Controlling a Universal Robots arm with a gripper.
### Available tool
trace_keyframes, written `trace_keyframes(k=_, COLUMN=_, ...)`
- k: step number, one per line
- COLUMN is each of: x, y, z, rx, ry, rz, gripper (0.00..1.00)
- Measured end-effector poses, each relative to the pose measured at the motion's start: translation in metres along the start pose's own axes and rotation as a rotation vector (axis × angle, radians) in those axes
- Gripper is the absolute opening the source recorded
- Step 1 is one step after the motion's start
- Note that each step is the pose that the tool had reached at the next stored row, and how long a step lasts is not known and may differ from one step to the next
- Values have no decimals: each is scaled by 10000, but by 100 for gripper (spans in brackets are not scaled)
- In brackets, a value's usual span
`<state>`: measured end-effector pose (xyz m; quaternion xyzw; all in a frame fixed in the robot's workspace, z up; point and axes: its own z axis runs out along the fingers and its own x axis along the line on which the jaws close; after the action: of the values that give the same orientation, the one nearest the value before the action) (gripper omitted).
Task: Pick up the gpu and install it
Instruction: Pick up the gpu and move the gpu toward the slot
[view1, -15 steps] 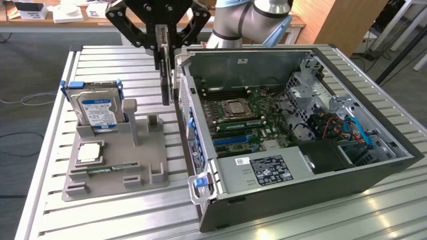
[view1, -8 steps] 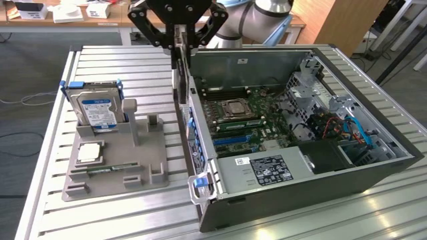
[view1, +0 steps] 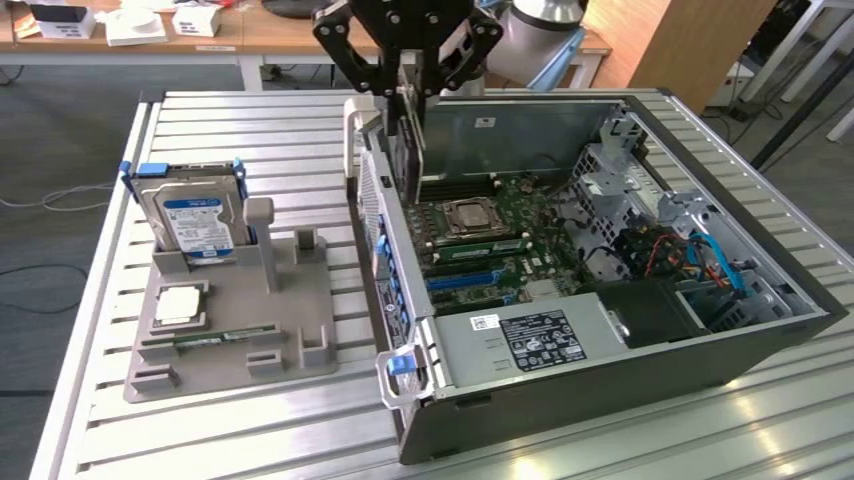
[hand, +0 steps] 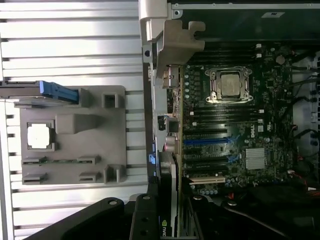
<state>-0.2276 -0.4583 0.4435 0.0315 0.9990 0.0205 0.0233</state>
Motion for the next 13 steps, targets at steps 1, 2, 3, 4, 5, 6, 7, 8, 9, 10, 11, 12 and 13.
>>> trace_keyframes(k=1, x=-38, y=3, z=2, rx=0, ry=-1, rz=0, gripper=27)
trace_keyframes(k=2, x=-75, y=7, z=4, rx=0, ry=0, rz=0, gripper=27)
trace_keyframes(k=3, x=-114, y=10, z=6, rx=-1, ry=-1, rz=-1, gripper=27)
trace_keyframes(k=4, x=-155, y=13, z=8, rx=-1, ry=-1, rz=-2, gripper=27)
trace_keyframes(k=5, x=-193, y=16, z=10, rx=-1, ry=-1, rz=0, gripper=27)
trace_keyframes(k=6, x=-234, y=19, z=12, rx=0, ry=-1, rz=0, gripper=27)
trace_keyframes(k=7, x=-274, y=23, z=14, rx=0, ry=-1, rz=0, gripper=27)
trace_keyframes(k=8, x=-319, y=26, z=16, rx=0, ry=-1, rz=-1, gripper=27)
trace_keyframes(k=9, x=-363, y=30, z=18, rx=0, ry=-1, rz=-2, gripper=27)
trace_keyframes(k=10, x=-405, y=34, z=21, rx=-1, ry=-1, rz=0, gripper=27)
trace_keyframes(k=11, x=-450, y=38, z=23, rx=-1, ry=-1, rz=0, gripper=27)
trace_keyframes(k=12, x=-492, y=41, z=24, rx=0, ry=0, rz=-1, gripper=27)
trace_keyframes(k=13, x=-537, y=45, z=26, rx=0, ry=0, rz=-1, gripper=27)
